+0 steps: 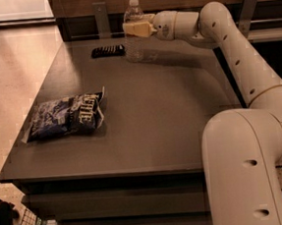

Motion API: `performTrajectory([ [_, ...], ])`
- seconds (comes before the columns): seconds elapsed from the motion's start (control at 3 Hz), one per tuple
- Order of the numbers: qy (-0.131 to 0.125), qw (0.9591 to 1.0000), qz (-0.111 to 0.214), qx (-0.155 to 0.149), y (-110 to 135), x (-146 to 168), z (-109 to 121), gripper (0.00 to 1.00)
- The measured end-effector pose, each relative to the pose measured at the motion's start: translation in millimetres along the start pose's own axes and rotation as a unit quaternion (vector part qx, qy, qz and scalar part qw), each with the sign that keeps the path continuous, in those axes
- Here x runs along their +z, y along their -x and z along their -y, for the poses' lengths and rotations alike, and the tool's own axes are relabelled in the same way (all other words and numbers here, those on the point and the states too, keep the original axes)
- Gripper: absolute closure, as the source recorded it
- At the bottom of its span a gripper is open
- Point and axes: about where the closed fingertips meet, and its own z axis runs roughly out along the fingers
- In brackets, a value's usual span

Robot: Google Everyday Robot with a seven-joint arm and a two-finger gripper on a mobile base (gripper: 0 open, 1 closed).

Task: Move water bottle near rxbar chocolate

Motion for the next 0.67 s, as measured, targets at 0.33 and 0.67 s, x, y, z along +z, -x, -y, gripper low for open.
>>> performTrajectory([
  [0.33,0.002,1.0000,0.000,0.001,-0.5,3.2,-1.3,0.85],
  [0.67,0.005,1.0000,0.000,0.001,-1.0,6.6,-2.6,0.62],
])
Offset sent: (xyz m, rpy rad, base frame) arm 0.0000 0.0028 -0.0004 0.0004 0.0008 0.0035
